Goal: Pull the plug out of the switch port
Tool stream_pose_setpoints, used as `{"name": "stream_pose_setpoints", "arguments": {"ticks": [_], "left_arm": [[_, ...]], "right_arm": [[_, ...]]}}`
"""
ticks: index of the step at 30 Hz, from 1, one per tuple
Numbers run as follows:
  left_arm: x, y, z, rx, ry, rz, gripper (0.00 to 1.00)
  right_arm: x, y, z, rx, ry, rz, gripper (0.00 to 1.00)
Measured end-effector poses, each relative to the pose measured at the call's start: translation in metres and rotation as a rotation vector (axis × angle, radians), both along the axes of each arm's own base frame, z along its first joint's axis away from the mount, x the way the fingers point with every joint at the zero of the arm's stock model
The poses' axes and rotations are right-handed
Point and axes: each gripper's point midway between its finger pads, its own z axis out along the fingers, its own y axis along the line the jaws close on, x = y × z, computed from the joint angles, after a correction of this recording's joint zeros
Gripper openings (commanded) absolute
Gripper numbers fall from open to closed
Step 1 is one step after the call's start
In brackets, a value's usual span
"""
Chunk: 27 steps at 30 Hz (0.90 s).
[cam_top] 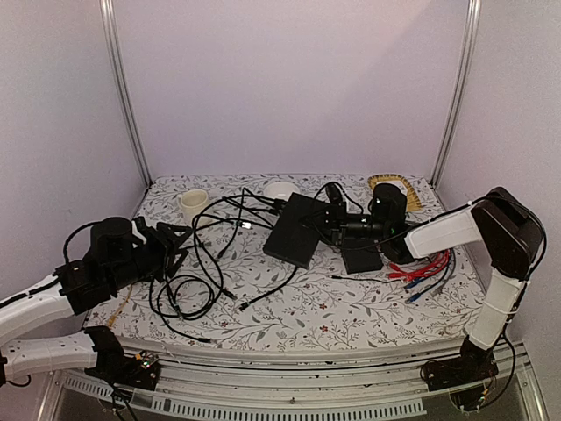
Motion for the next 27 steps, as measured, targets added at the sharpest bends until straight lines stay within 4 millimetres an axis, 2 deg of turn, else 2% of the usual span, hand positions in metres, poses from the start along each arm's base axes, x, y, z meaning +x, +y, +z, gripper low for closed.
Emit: {"name": "stream_pose_setpoints", "arguments": {"ticks": [4, 7, 16, 21, 24, 27], "left_arm": [[0.001, -0.003, 0.0, 0.009, -0.007, -0.007, 0.63], [0.007, -0.013, 0.004, 0.003, -0.039, -0.032, 0.63], [0.032, -0.062, 0.019, -0.018, -0.192, -0.173, 0.64], [0.047, -0.093, 0.04, -0.046, -0.285, -0.255, 0.64], [0.051, -0.11, 0.049, -0.068, -0.326, -0.303, 0.63], [0.05, -0.125, 0.049, -0.082, -0.345, -0.349, 0.63]], "right_arm": [[0.001, 0.001, -0.001, -0.002, 0.002, 0.0, 0.02], [0.002, 0.001, -0.001, -0.003, 0.001, 0.0, 0.02], [0.007, 0.005, 0.001, -0.036, -0.048, 0.001, 0.02], [0.007, 0.004, -0.002, -0.051, -0.051, 0.001, 0.02], [0.006, 0.003, 0.003, -0.047, -0.058, 0.0, 0.02], [0.004, 0.001, 0.007, -0.041, -0.064, -0.001, 0.02]]}}
